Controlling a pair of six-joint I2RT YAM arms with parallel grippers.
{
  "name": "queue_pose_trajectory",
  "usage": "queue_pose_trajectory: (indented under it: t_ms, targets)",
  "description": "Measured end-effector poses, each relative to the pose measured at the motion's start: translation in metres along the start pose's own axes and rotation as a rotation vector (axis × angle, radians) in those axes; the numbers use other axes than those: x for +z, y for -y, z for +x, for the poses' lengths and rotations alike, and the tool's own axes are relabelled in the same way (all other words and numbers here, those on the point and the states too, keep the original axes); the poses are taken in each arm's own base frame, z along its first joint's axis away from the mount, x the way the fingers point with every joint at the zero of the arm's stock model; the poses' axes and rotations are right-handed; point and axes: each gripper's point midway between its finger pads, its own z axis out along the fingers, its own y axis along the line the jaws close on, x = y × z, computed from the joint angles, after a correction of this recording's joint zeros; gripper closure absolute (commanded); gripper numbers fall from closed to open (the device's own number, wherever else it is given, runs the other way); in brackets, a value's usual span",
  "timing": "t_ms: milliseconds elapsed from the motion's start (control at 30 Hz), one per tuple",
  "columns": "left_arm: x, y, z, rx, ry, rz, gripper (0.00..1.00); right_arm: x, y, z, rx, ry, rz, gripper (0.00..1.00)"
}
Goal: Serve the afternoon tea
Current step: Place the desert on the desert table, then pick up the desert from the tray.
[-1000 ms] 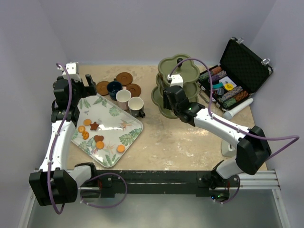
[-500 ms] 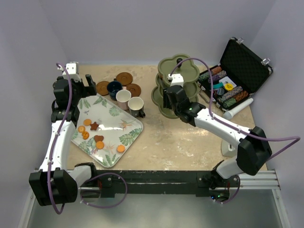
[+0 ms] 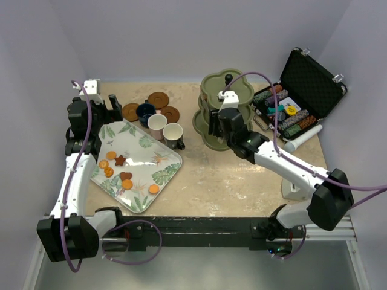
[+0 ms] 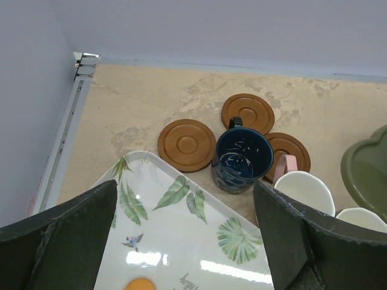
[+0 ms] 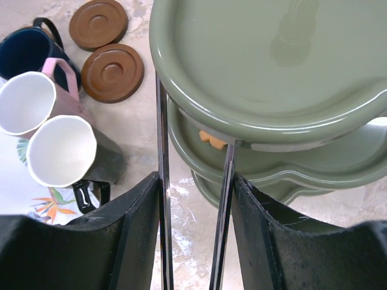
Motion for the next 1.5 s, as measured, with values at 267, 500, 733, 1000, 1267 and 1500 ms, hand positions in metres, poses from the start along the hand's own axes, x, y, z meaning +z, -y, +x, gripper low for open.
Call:
queue_pose_trajectory:
  t_ms: [267, 500, 733, 1000, 1267, 1500]
  targets:
    - [0.000, 0.000, -0.001, 0.000, 0.003, 0.001, 0.02, -0.009, -0.013, -0.009, 0.023, 0.034, -0.086, 0.51]
    - [0.000, 0.000, -0.001, 0.000, 0.003, 0.001, 0.01, -0.015, -0.036, -0.006, 0.014, 0.032, -0.159, 0.51]
    - [0.000, 0.001, -0.001, 0.000, 0.003, 0.005, 0.01, -0.014, -0.065, 0.015, -0.021, -0.002, -0.217, 0.52]
    - [0.000, 0.001, -0.001, 0.000, 0.003, 0.008, 0.02, -0.016, -0.104, 0.033, -0.066, -0.039, -0.284, 0.52]
    - [0.000, 0.001, -0.001, 0.000, 0.003, 0.008, 0.01, -0.036, -0.137, 0.026, -0.073, -0.015, -0.362, 0.52]
    - [0.000, 0.001, -0.001, 0.000, 0.003, 0.008, 0.01, -0.061, -0.182, 0.038, -0.112, -0.019, -0.447, 0.51]
